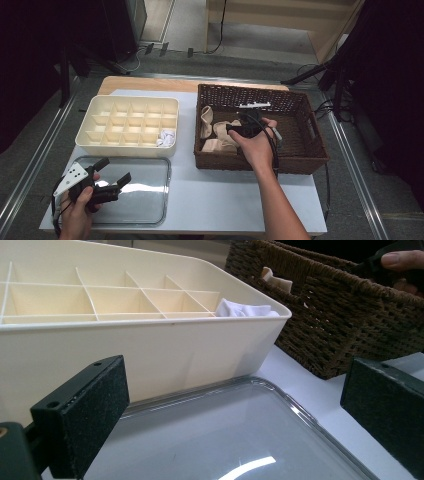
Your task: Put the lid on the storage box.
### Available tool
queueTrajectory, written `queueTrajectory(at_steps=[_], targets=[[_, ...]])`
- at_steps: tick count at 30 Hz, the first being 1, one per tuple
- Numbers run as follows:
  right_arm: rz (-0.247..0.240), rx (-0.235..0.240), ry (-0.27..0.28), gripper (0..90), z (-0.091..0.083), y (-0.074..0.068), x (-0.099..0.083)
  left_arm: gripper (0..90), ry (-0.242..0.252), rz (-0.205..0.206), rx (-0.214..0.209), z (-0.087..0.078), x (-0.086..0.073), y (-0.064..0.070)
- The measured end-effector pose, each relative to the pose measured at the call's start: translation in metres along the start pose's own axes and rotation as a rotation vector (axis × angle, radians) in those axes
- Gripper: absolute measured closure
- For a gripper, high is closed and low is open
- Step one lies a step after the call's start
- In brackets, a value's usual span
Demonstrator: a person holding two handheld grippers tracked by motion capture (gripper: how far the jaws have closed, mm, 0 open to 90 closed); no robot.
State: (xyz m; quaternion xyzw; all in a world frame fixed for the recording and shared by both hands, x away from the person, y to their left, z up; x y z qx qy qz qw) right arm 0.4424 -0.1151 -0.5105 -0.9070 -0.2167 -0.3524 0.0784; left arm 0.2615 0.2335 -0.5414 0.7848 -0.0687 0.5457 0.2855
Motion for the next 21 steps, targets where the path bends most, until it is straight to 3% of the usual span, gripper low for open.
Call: queueTrajectory(at_steps=[4,9,11,15,17,21], targets=[[0.039,0.036,-0.064,29.3,0.009,0.002,-0.004,0.0,0.000,0.005,-0.004,0.000,0.000,0.002],[0.042,0.039,-0.112,37.3,0.020,0.006,-0.005,0.0,0.002,0.011,-0.008,0.000,0.000,0.005],[0.030,0.040,-0.131,48.1,0.022,0.008,-0.008,0.0,0.001,0.014,-0.008,0.000,0.000,0.005],[-0.013,0.024,-0.147,83.5,0.019,0.007,-0.008,0.0,0.002,0.017,-0.006,0.000,0.000,0.006],[-0.029,0.009,-0.138,88.7,0.016,0.007,-0.007,0.0,0.002,0.016,-0.007,0.000,0.000,0.006],[-0.027,-0.017,-0.094,89.9,0.005,0.013,-0.005,0.0,0.000,0.021,-0.007,0.000,0.000,0.007]])
Point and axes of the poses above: each handheld gripper's, and its own axes: z roughly forward along the jaws, x roughly out of its top, y roughly to its right, the point moved 9 cm from there along z, roughly forward along the jaws, and after that the axes turned 8 degrees about -z, right-handed, at the moved point
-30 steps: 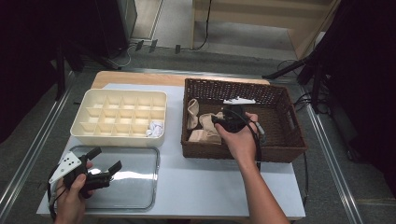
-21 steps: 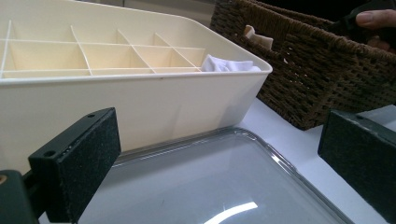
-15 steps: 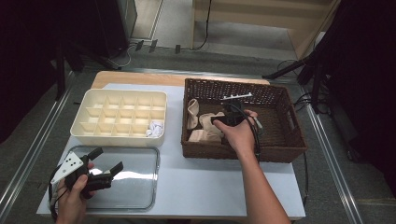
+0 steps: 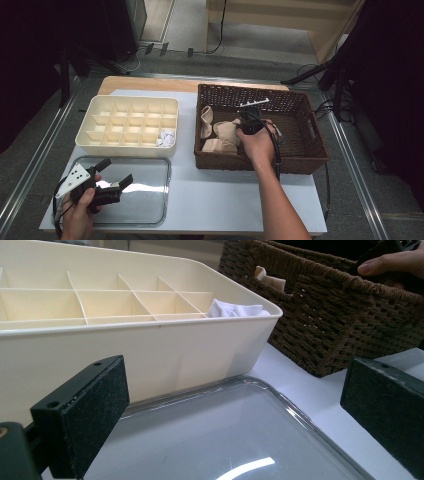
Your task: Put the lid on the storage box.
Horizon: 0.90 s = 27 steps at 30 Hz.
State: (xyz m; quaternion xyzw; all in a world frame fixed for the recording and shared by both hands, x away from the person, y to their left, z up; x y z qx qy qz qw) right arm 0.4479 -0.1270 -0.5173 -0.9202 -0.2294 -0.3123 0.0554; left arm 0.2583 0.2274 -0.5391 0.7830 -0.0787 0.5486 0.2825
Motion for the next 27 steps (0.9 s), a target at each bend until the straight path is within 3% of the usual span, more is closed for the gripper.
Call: queueTrajectory(at_steps=[6,11,15,19,27], targets=[[0.031,-0.068,0.096,90.0,-0.022,0.029,-0.001,0.0,0.002,0.001,-0.002,0.000,0.000,0.001],[0.067,-0.104,0.132,90.0,-0.036,0.053,-0.010,0.0,-0.002,0.001,0.003,0.001,0.000,0.000],[0.078,-0.117,0.160,89.9,-0.044,0.064,-0.016,0.0,-0.005,0.000,0.003,0.002,-0.001,-0.001],[0.095,-0.082,0.192,90.0,-0.048,0.064,-0.018,0.0,-0.006,-0.001,0.000,0.003,-0.002,0.000],[0.091,-0.015,0.235,89.9,-0.052,0.047,-0.015,0.0,-0.007,-0.004,0.004,0.003,-0.002,0.000]])
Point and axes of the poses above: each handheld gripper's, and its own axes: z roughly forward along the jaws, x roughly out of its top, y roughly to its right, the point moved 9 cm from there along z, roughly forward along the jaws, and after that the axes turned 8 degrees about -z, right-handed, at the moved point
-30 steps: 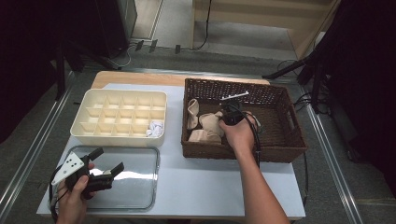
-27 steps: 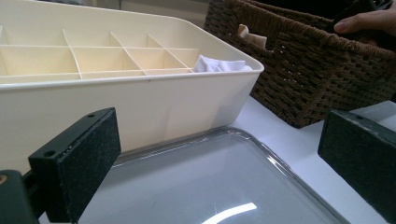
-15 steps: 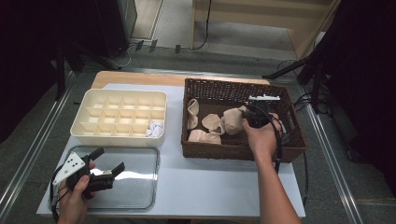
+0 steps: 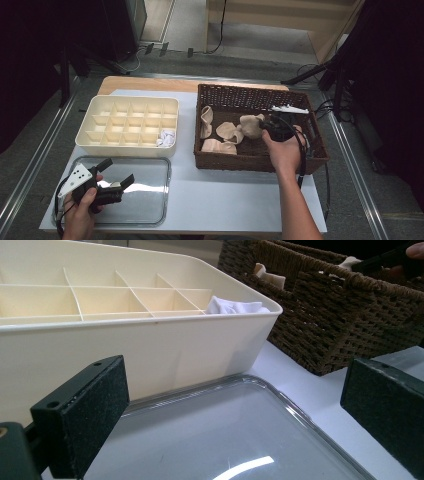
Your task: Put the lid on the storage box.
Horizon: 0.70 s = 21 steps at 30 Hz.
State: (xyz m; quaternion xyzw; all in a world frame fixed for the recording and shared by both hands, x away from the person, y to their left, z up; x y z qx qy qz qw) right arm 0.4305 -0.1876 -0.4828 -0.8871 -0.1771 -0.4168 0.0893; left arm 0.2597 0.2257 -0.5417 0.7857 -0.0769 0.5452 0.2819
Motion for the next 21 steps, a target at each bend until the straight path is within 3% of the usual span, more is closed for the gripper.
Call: queueTrajectory(at_steps=[10,21], targets=[[0.012,0.047,0.074,90.0,-0.013,-0.014,0.002,0.0,0.004,0.007,0.002,0.000,0.001,0.002],[0.026,0.061,0.101,90.0,-0.023,-0.018,-0.008,0.0,0.003,0.008,0.014,0.002,0.000,0.002]])
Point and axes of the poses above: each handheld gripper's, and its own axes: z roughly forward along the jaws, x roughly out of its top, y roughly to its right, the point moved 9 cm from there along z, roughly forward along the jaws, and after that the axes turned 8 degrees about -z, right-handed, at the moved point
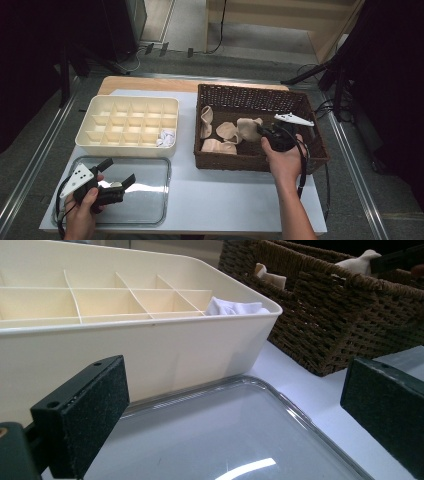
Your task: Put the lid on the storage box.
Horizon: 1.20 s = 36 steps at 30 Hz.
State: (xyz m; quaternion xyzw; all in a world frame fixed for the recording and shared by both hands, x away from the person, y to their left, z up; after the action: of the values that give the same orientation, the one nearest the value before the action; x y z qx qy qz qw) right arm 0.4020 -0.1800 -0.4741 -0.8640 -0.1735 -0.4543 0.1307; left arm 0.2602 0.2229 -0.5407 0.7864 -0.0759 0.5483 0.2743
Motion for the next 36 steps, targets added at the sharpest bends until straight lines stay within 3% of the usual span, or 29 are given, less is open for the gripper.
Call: queueTrajectory(at_steps=[8,14,28,36], targets=[[-0.019,0.033,0.060,90.0,-0.013,-0.010,0.003,0.0,0.000,-0.004,0.028,-0.002,0.000,0.003],[-0.030,0.056,0.098,90.0,-0.024,-0.017,0.003,0.0,0.006,0.003,0.022,-0.004,0.000,0.007],[-0.029,0.064,0.163,90.0,-0.053,-0.030,0.008,0.0,-0.002,0.073,0.005,-0.005,-0.006,0.014],[-0.033,0.063,0.187,89.9,-0.072,-0.038,0.012,0.0,-0.002,0.065,-0.011,-0.005,-0.008,0.018]])
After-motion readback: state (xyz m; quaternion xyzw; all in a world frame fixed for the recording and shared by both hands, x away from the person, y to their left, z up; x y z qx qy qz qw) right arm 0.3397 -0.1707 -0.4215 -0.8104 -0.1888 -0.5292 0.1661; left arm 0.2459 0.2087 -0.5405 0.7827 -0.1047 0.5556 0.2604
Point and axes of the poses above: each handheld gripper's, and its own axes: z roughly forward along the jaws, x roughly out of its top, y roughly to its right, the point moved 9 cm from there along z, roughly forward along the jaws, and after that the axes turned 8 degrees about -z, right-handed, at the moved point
